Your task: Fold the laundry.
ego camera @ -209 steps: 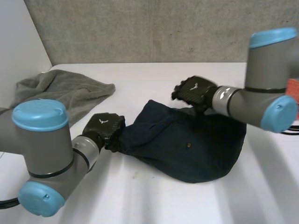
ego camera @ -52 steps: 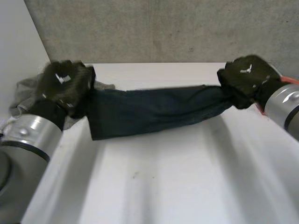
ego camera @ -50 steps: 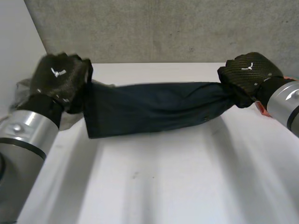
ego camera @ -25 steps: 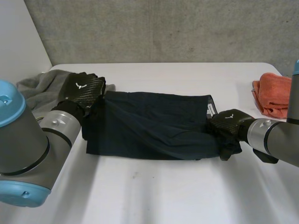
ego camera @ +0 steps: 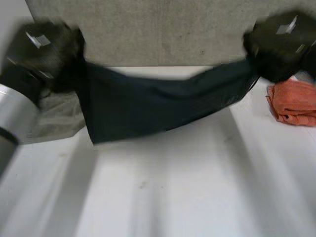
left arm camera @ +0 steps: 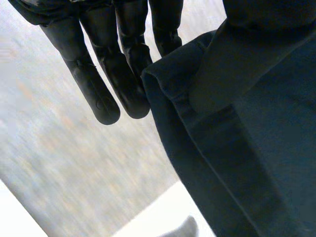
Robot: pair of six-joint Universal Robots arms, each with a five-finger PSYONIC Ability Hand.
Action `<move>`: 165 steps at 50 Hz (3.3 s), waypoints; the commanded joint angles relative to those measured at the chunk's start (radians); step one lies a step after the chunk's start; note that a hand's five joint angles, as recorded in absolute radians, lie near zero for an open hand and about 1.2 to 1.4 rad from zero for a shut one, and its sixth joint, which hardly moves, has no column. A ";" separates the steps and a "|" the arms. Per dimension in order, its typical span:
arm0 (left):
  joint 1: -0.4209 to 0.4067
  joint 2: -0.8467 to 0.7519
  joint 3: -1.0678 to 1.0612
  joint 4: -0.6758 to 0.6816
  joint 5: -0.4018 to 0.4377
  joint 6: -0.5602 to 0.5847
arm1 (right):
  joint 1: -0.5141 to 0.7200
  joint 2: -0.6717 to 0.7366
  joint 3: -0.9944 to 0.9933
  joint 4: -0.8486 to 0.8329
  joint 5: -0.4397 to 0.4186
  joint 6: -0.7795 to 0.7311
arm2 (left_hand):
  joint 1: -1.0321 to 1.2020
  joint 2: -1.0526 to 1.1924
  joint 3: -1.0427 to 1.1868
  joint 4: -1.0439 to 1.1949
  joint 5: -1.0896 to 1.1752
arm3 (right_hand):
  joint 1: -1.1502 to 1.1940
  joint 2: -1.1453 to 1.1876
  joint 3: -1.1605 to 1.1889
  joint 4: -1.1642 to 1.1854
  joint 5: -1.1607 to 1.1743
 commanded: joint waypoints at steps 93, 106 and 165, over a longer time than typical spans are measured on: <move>-0.040 -0.185 -0.205 -0.120 0.085 0.284 | 0.067 0.270 0.339 0.021 0.167 -0.341 | 0.279 0.199 0.204 0.194 0.252 | 0.416 0.218 0.212 0.207 0.235; -0.021 -0.763 0.328 0.347 0.018 0.293 | 0.087 0.553 0.060 -0.250 0.379 -0.259 | 0.279 0.199 0.204 0.194 0.252 | 0.416 0.218 0.212 0.207 0.235; -0.047 -0.587 -0.093 0.560 0.041 -0.037 | -0.143 0.423 0.511 -0.584 0.081 0.178 | -0.918 -0.999 -0.993 -1.003 -0.945 | -0.554 -0.753 -0.759 -0.764 -0.736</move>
